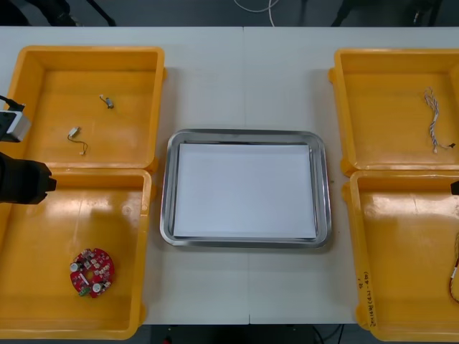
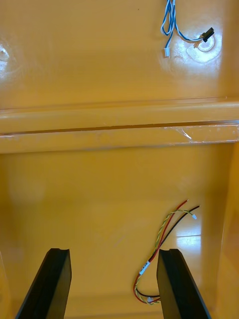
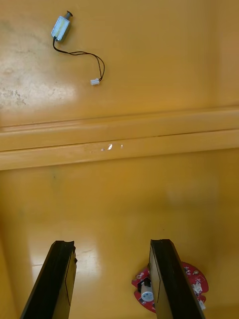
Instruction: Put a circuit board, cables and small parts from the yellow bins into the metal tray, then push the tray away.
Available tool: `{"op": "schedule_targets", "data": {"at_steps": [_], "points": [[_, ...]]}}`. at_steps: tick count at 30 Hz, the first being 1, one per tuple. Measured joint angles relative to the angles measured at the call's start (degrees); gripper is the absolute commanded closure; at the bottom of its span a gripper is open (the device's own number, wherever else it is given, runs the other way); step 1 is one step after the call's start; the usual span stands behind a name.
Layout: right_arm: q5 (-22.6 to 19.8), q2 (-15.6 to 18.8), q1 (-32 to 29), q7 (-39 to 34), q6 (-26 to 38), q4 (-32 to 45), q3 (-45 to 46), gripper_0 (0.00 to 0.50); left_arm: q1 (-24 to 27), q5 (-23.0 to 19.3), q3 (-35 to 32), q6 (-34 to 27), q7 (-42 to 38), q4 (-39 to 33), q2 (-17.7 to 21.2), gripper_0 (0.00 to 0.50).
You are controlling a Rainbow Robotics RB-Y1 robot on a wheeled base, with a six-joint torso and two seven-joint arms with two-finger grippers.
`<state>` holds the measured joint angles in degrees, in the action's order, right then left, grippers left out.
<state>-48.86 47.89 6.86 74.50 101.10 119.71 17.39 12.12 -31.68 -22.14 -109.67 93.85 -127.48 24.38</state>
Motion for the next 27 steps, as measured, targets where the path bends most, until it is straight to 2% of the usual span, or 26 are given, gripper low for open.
{"op": "schedule_targets", "data": {"at_steps": [27], "points": [[0.0, 0.0, 0.0, 0.0, 0.0, 0.0, 0.0, 0.0, 0.0, 0.0, 0.0, 0.0, 0.0, 0.0, 0.0, 0.07]]}}
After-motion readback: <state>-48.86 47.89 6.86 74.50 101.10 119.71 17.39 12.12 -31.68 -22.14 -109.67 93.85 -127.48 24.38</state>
